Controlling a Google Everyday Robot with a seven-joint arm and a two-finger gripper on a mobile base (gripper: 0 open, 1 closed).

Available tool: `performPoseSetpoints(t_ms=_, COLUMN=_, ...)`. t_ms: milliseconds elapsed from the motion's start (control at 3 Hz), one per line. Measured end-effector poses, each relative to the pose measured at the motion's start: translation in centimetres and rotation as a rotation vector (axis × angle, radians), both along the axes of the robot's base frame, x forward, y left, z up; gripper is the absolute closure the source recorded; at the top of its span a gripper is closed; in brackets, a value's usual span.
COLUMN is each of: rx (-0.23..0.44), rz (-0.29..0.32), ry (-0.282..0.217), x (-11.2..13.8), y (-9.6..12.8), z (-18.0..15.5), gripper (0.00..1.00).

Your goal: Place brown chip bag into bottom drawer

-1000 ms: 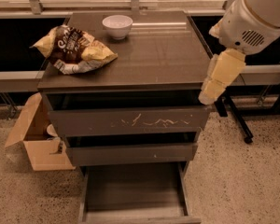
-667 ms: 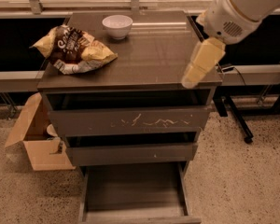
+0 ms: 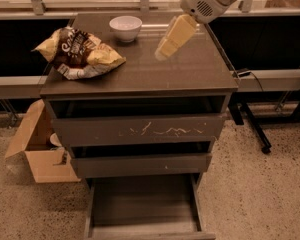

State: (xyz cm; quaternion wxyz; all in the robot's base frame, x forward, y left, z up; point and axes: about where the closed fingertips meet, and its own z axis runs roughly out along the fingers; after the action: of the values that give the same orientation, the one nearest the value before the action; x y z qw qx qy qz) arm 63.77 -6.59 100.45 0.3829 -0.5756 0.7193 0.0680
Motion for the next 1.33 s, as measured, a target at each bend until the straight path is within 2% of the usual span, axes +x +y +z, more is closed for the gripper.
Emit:
performPoseSetpoints(t_ms=333, rx=0.125, rz=0.083, ry=-0.018, x=2.1, y=3.8, z=1.0, gripper=0.00)
performPoseSetpoints(t_ms=667, rx=0.237, rz=0.173, ry=-0.008, x=2.4, y=6.8, z=1.9, gripper=0.00)
performPoseSetpoints(t_ms=1000, rx=0.238, rz=0.173, ry=-0.008, x=2.4, y=6.8, z=1.9, gripper=0.00)
performPoseSetpoints(t_ms=1333, rx=0.271, rz=0.193, ry=0.001, x=3.4, y=8.4, z=1.1, gripper=0.00)
